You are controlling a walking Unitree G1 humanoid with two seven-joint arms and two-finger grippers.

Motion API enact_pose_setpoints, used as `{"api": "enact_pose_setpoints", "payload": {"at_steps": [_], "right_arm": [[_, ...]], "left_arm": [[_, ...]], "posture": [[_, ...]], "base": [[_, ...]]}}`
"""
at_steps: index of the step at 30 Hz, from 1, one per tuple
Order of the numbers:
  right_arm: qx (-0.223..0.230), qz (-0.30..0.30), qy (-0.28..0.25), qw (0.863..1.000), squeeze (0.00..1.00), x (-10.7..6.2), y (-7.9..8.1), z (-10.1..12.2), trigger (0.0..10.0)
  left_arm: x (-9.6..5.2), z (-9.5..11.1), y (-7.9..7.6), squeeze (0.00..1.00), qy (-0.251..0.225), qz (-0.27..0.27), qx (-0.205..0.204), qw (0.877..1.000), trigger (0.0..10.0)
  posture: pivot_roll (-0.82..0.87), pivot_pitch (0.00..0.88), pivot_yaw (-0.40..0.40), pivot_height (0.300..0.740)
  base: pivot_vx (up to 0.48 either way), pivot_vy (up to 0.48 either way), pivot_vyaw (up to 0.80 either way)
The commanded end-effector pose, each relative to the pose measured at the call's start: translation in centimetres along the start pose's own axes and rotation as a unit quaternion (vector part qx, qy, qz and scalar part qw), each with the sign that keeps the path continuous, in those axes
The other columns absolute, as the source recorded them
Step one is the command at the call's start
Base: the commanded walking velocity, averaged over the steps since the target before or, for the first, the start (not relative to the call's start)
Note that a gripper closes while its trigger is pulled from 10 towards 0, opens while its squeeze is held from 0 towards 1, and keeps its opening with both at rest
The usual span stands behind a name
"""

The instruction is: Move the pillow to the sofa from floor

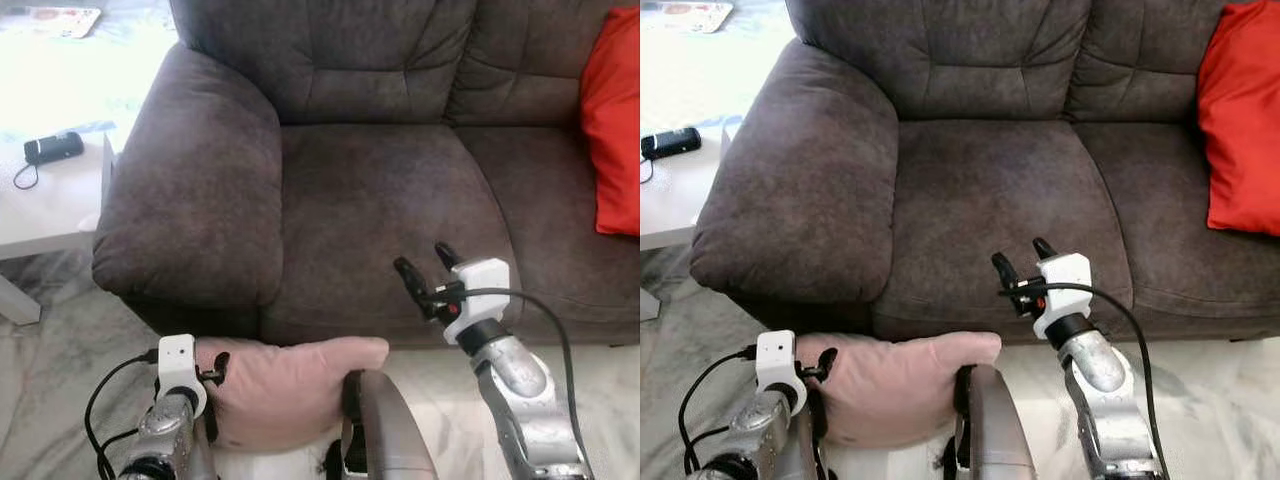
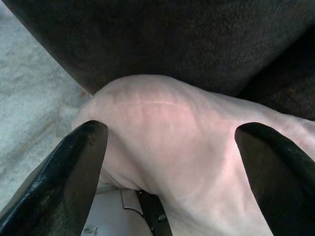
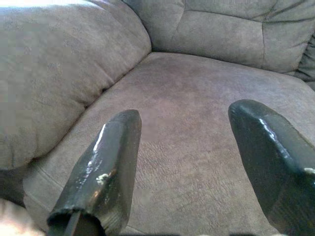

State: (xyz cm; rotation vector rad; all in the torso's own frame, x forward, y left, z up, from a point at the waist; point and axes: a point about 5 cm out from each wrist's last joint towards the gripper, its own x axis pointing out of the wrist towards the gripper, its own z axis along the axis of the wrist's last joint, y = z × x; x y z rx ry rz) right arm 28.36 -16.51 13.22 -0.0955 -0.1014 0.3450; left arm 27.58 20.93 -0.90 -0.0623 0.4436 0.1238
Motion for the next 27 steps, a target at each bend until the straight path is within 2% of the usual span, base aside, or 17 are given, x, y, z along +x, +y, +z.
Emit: {"api": "enact_pose_setpoints", "payload": {"at_steps": [1,14,27], "right_arm": [[-0.003,-0.005,-0.011,1.0,0.0,-0.1,-0.7,1.0,10.0],[-0.009,0.008,-0.002,1.0,0.0,-1.6,-1.3,2.4,10.0],[-0.016,0.023,0.008,1.0,0.0,-2.5,-1.3,3.3,10.0]], "left_arm": [[-0.2,-0.8,0.2,0.0,0.02,-0.002,0.004,1.0,10.0],[-0.1,-0.2,2.0,0.0,0.02,0.054,0.009,0.998,10.0],[0.4,0.9,2.0,0.0,0.009,0.075,-0.027,0.997,10.0]], "posture": [[-0.1,0.217,-0.136,0.528],[-0.14,0.265,-0.182,0.528],[-0.18,0.288,-0.207,0.528]], "base": [[0.0,0.0,0.0],[0.0,0.0,0.0],[0.0,0.0,0.0]]}}
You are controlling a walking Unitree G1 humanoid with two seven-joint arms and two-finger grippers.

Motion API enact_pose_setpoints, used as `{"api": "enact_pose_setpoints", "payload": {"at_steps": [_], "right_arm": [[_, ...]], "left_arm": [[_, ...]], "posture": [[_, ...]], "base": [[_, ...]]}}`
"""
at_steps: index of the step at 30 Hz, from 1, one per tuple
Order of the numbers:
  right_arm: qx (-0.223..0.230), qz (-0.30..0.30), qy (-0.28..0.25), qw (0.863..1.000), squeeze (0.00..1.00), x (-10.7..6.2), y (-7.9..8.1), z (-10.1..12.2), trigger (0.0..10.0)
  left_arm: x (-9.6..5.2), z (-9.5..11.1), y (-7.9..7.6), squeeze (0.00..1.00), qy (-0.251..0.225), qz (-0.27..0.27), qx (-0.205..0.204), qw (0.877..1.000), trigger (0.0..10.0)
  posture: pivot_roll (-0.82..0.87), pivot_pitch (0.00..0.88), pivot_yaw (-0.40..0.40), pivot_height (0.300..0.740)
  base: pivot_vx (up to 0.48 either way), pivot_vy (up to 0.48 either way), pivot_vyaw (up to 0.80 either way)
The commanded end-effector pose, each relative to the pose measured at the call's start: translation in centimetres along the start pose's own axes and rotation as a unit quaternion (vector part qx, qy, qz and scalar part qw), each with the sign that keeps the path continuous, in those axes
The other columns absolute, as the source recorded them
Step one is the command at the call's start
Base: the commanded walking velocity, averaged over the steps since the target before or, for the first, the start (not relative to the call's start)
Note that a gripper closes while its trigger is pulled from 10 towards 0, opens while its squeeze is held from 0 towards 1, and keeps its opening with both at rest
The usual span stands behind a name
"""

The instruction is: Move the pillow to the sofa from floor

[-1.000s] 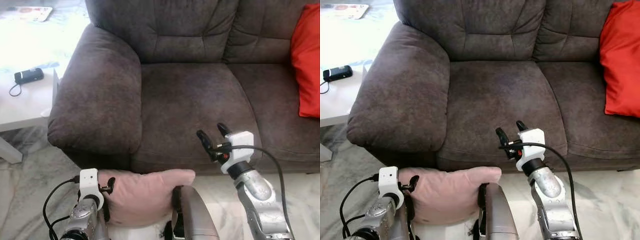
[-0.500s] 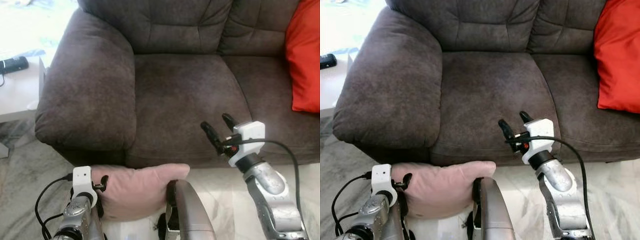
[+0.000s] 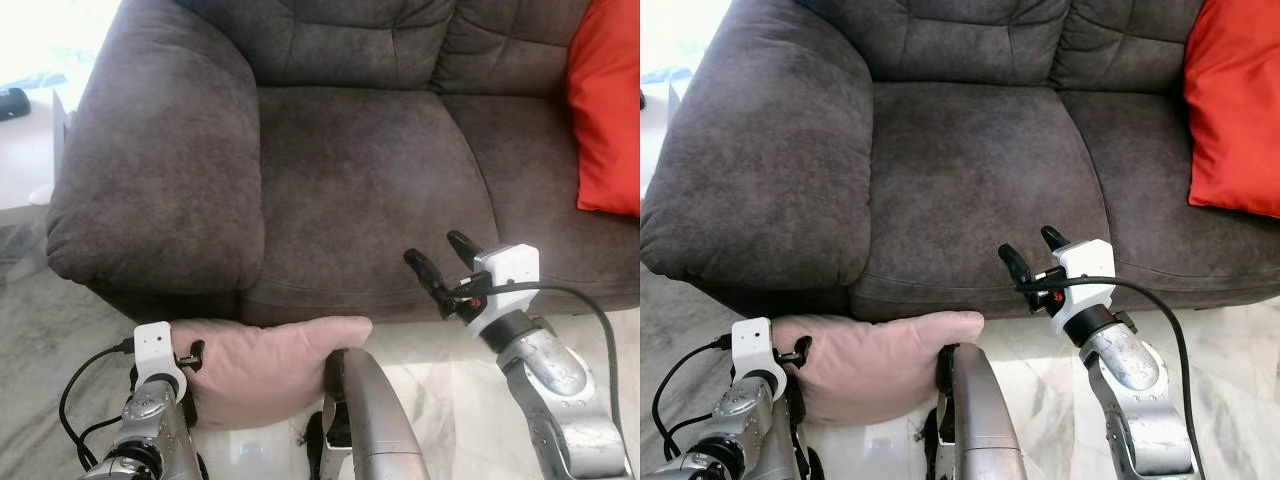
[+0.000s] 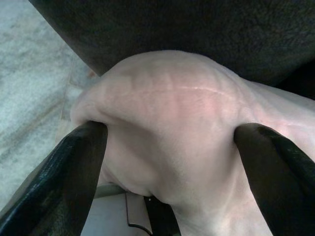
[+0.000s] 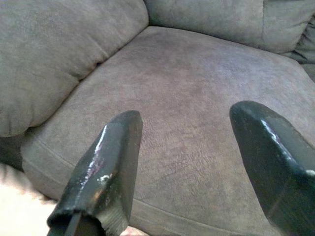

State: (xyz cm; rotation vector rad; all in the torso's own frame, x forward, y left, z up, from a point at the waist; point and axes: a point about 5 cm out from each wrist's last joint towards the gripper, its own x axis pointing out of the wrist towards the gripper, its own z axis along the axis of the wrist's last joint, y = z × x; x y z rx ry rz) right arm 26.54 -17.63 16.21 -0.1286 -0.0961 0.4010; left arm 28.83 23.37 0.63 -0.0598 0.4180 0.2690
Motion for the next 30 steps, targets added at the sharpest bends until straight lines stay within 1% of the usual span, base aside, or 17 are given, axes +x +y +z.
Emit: {"api": "enact_pose_setpoints", "payload": {"at_steps": [1,4,5,9,10,11,12,18,30], "right_arm": [[-0.003,-0.006,0.005,1.0,0.0,-0.78,-0.58,0.3,10.0],[-0.004,-0.006,0.006,1.0,0.0,-0.92,-0.73,0.43,10.0],[-0.007,-0.006,0.008,1.0,0.0,-1.03,-0.81,0.52,10.0],[-0.008,-0.005,0.011,1.0,0.0,-1.24,-0.82,0.58,10.0],[-0.008,-0.005,0.012,1.0,0.0,-1.24,-0.78,0.58,10.0],[-0.007,-0.004,0.012,1.0,0.0,-1.24,-0.73,0.59,10.0],[-0.007,-0.004,0.012,1.0,0.0,-1.22,-0.65,0.61,10.0],[-0.008,0.001,0.016,1.0,0.0,-1.32,-0.49,0.75,10.0],[-0.01,-0.004,0.017,1.0,0.0,-1.55,-0.73,0.95,10.0]], "left_arm": [[-0.29,-1.14,-0.12,0.0,0.026,0.009,-0.002,1.0,10.0],[-0.23,-1.1,0.01,0.0,0.03,0.016,0.009,0.999,10.0],[-0.19,-1.07,0.31,0.0,0.034,0.029,0.013,0.999,10.0],[-0.21,-1.14,0.53,0.0,0.037,0.039,0.009,0.998,10.0],[-0.22,-1.15,0.52,0.0,0.037,0.039,0.009,0.999,4.0],[-0.23,-1.18,0.51,0.0,0.037,0.04,0.008,0.998,4.0],[-0.27,-1.27,0.53,0.0,0.038,0.042,0.006,0.998,0.0],[-0.47,-1.79,0.42,0.0,0.045,0.044,0.001,0.998,0.0],[-0.42,-1.81,0.12,0.0,0.052,0.037,0.004,0.998,0.0]], "posture": [[-0.19,0.29,-0.208,0.528],[-0.2,0.292,-0.211,0.528],[-0.2,0.295,-0.212,0.528],[-0.2,0.299,-0.213,0.528],[-0.2,0.299,-0.213,0.528],[-0.2,0.303,-0.213,0.528],[-0.2,0.304,-0.214,0.528],[-0.2,0.309,-0.215,0.528],[-0.21,0.31,-0.208,0.528]], "base": [[0.0,0.0,0.0],[0.0,0.0,0.0],[0.0,0.0,0.0],[0.0,0.0,0.0],[0.0,0.0,0.0],[0.0,0.0,0.0],[0.0,0.0,0.0],[0.0,0.0,0.0],[0.0,0.0,0.0]]}}
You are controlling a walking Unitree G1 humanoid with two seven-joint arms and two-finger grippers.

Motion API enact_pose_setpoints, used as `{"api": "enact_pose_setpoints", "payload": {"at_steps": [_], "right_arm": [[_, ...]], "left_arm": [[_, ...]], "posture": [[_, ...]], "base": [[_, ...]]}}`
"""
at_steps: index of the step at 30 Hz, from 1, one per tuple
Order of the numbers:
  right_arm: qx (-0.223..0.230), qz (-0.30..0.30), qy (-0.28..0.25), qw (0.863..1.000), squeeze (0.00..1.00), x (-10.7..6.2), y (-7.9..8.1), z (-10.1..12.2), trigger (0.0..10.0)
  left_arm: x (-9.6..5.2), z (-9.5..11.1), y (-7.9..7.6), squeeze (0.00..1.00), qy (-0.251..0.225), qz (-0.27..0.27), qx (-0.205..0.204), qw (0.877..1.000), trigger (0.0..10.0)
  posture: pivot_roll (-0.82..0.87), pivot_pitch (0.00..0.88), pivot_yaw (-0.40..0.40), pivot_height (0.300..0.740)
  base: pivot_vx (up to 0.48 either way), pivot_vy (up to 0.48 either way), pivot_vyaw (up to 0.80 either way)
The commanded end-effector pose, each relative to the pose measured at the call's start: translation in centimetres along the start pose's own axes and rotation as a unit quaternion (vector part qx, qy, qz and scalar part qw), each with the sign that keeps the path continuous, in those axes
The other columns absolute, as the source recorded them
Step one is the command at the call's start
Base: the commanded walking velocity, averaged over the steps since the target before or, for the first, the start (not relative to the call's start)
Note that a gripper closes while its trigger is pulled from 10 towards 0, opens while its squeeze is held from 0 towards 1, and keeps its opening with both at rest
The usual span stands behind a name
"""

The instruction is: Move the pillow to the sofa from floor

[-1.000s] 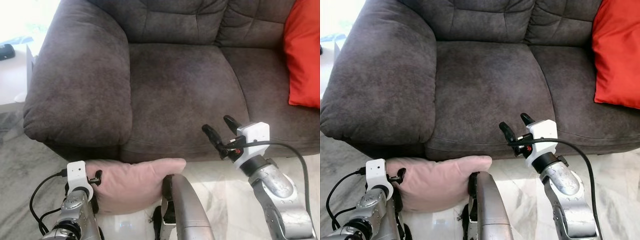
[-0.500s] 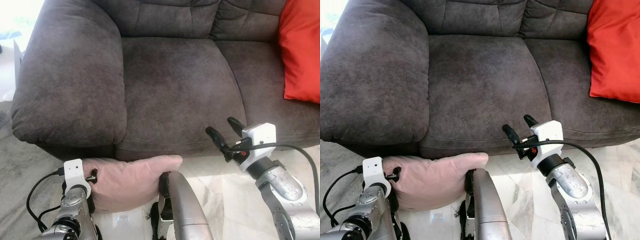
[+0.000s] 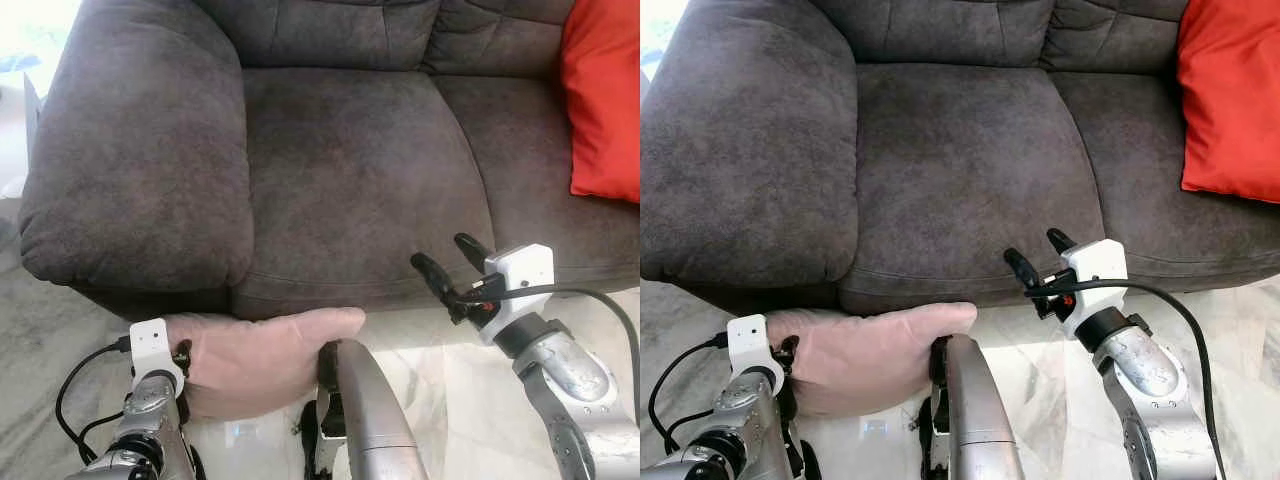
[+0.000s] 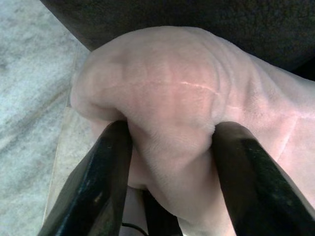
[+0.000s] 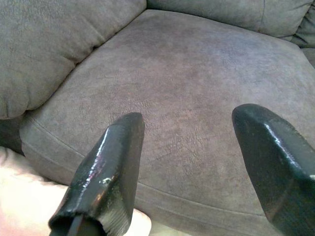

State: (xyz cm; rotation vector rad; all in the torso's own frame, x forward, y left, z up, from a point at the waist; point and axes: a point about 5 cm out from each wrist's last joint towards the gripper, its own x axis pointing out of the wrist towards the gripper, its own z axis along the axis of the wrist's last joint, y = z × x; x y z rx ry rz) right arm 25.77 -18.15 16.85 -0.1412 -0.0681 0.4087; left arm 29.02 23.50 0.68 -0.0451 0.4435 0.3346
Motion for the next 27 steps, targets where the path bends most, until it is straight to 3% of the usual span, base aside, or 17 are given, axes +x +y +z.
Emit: {"api": "enact_pose_setpoints", "payload": {"at_steps": [1,27], "right_arm": [[-0.007,-0.01,0.002,1.0,0.0,-0.72,-0.47,0.26,10.0],[0.004,-0.016,-0.001,1.0,0.0,0.15,0.07,-0.35,10.0]], "left_arm": [[-0.54,-1.95,0.05,0.0,0.04,0.003,0.004,0.999,0.0],[-0.53,-1.93,0.37,0.0,0.04,-0.003,0.02,0.999,0.0]], "posture": [[-0.21,0.309,-0.207,0.528],[-0.17,0.276,-0.179,0.528]], "base": [[0.0,0.0,0.0],[0.0,0.0,0.0]]}}
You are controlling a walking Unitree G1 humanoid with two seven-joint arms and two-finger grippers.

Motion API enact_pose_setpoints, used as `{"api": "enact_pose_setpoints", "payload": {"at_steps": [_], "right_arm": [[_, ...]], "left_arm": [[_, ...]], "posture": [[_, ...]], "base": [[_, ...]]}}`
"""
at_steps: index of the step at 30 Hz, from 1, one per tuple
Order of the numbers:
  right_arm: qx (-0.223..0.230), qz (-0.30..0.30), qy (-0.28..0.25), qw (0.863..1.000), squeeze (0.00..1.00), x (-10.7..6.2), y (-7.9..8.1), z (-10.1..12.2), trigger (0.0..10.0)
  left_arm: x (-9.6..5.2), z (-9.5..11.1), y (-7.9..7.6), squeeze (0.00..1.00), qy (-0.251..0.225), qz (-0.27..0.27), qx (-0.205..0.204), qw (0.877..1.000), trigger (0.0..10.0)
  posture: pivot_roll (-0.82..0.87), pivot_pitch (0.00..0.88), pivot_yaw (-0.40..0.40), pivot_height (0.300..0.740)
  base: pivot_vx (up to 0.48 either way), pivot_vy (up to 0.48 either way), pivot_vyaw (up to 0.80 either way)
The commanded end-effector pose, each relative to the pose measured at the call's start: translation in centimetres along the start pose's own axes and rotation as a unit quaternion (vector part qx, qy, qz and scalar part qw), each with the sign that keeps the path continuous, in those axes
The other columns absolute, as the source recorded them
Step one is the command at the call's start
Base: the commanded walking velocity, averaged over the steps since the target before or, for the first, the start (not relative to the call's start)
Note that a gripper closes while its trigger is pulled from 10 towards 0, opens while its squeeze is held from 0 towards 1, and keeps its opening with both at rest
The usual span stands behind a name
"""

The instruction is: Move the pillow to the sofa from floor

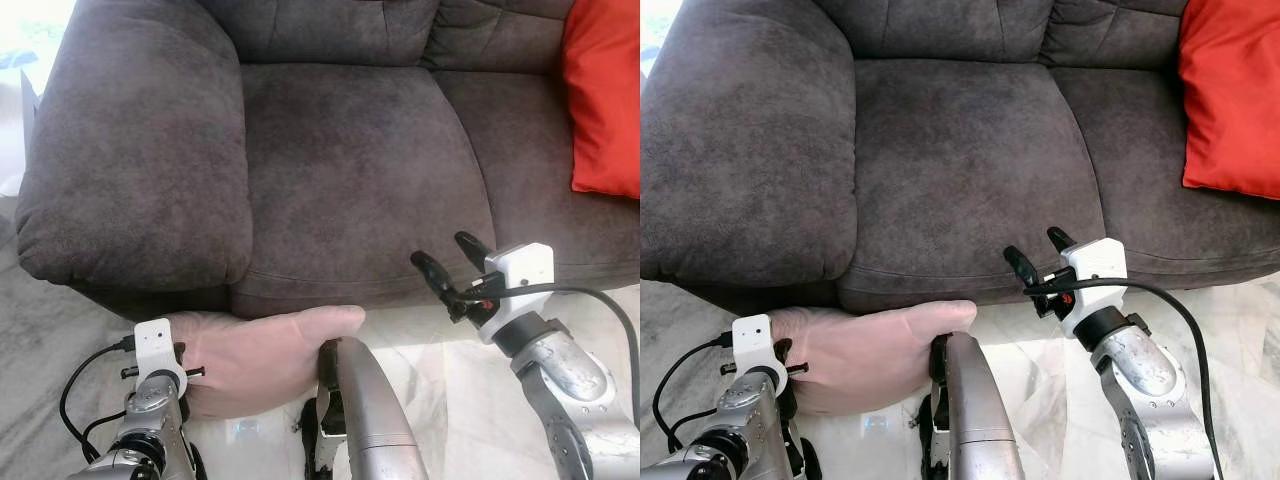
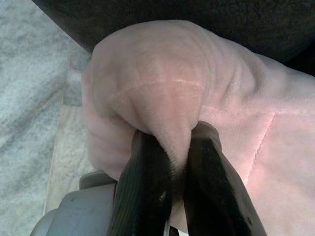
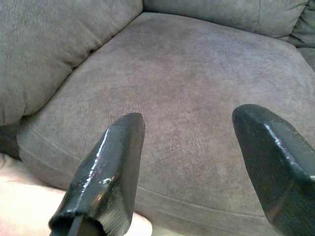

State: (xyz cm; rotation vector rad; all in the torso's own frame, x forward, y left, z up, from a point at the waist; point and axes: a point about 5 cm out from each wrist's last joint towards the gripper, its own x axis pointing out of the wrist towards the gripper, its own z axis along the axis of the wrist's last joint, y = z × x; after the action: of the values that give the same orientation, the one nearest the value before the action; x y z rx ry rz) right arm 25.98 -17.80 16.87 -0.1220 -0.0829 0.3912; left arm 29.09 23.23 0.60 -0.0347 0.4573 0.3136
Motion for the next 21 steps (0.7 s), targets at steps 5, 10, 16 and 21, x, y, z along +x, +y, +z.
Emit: {"api": "enact_pose_setpoints", "payload": {"at_steps": [5,10,16,21], "right_arm": [[-0.002,-0.008,0.004,1.0,0.0,0.2,-0.1,-0.5,10.0],[0.002,-0.014,-0.001,1.0,0.0,0.8,0.0,-0.8,10.0],[0.012,-0.023,-0.006,1.0,0.0,1.7,0.3,-1.5,10.0],[0.016,-0.025,-0.007,1.0,0.0,2.2,0.6,-1.9,10.0]], "left_arm": [[-0.5,-1.7,0.5,0.0,0.034,0.004,0.01,0.999,0.0],[-0.4,-1.4,0.4,0.0,0.027,-0.001,0.011,1.0,0.0],[-0.3,-0.2,0.2,0.0,-0.024,-0.001,0.017,1.0,10.0],[-0.6,0.4,-0.2,0.0,-0.07,-0.004,0.011,0.997,10.0]], "posture": [[-0.16,0.266,-0.17,0.528],[-0.14,0.246,-0.154,0.528],[-0.11,0.227,-0.132,0.528],[-0.09,0.215,-0.115,0.528]], "base": [[0.0,0.0,0.0],[0.0,0.0,0.0],[0.0,0.0,0.0],[0.0,0.0,0.0]]}}
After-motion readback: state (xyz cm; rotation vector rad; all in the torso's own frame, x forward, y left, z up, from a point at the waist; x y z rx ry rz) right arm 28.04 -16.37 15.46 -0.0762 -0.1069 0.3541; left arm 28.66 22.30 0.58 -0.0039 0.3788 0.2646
